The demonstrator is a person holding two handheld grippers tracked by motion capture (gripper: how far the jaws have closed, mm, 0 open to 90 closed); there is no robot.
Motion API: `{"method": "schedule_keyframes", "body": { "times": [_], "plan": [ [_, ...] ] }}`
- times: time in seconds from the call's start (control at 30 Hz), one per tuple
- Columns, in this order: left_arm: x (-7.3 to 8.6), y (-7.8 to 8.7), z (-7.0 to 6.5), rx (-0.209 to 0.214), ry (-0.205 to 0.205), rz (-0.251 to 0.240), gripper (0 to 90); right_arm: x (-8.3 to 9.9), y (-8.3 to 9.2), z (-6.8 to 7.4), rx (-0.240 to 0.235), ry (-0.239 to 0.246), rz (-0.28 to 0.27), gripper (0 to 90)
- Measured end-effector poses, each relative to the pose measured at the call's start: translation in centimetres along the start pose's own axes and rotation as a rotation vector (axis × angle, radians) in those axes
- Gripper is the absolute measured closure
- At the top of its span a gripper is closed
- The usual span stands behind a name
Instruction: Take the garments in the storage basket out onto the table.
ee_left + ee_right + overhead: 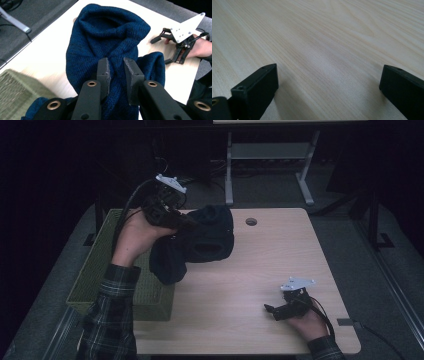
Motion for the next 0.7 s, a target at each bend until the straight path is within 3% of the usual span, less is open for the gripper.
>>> {"method": "schedule_keyframes", "body": {
  "times": [0.27, 0.7],
  "plan": [
    [-0.7, -3.0, -2.2, 0.028, -0.012, 0.006, 76.4, 0.0, 0.0, 0.0, 0.002, 0.004, -0.002, 1.8],
    [-0.4, -8.4, -5.0, 0.051, -0.031, 0.050, 76.4, 0.0, 0.0, 0.0, 0.003, 0.003, -0.002, 1.8]
  ]
}}
Point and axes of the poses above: each handheld gripper's, and its own axes: y roughly backward along the jaws, x roughly out of its underside, z roughly to its left, the point moved 8 cm from there along -y, roughly forward along the jaws, and after that the axes turned 11 degrees about y, right-handed, at the moved point
